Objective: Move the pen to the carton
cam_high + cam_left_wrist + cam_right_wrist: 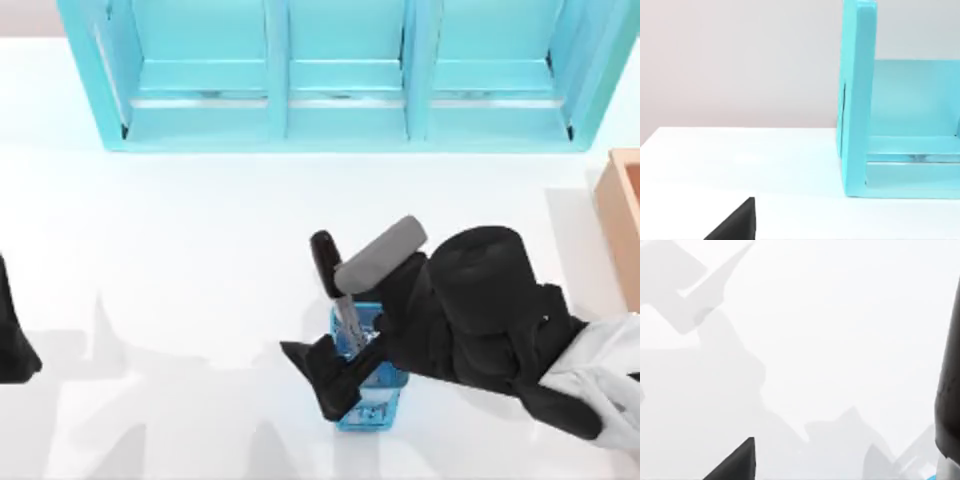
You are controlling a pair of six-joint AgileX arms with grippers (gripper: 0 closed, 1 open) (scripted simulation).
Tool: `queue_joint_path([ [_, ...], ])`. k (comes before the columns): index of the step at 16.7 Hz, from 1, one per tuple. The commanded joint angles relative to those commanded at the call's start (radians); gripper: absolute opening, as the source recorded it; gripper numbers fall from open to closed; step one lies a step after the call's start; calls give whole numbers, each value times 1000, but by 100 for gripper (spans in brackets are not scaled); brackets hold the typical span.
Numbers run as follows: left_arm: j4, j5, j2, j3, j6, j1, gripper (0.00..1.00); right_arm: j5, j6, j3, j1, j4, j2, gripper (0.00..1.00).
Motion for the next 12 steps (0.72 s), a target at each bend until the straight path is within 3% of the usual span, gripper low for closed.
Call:
queue_joint_path([
  [7, 0, 0, 0, 0, 0, 0, 100, 0, 0, 0, 0, 0, 0, 2],
  [12, 0, 0, 0, 0, 0, 0, 100, 0, 0, 0, 0, 0, 0, 0],
])
